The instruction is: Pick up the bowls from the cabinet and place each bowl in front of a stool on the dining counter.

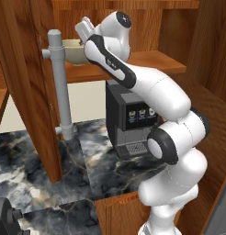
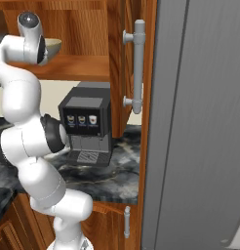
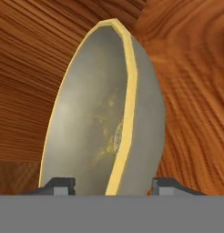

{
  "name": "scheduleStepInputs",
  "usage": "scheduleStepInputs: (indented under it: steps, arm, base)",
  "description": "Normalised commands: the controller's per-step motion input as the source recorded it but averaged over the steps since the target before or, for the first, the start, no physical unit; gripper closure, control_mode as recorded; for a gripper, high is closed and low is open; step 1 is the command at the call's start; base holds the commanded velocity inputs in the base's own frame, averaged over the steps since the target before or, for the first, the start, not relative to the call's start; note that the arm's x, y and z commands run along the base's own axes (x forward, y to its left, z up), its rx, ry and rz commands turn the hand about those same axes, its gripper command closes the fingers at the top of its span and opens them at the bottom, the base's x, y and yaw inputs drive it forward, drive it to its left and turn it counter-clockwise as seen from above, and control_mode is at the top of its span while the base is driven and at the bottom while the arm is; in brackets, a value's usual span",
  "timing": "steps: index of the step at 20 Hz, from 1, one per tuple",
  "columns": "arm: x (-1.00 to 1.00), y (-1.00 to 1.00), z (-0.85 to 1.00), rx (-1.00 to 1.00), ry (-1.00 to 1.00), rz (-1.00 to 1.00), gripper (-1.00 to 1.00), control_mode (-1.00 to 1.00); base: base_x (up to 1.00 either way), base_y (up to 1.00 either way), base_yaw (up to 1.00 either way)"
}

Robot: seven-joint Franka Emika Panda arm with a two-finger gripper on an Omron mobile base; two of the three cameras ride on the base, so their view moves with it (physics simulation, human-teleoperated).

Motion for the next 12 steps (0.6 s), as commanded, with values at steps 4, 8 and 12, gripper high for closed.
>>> scheduleStepInputs:
  steps: [4, 8, 12]
  arm:
    - [0.00, 0.00, 0.00, 0.00, 0.00, 0.00, 1.00, -1.00]
    - [0.00, 0.00, 0.00, 0.00, 0.00, 0.00, 1.00, -1.00]
    - [-0.27, 0.00, -0.01, 0.00, -0.04, 0.00, 1.00, -1.00]
  base:
    - [0.00, 0.00, 0.00]
    - [0.00, 0.00, 0.00]
    - [0.00, 0.00, 0.00]
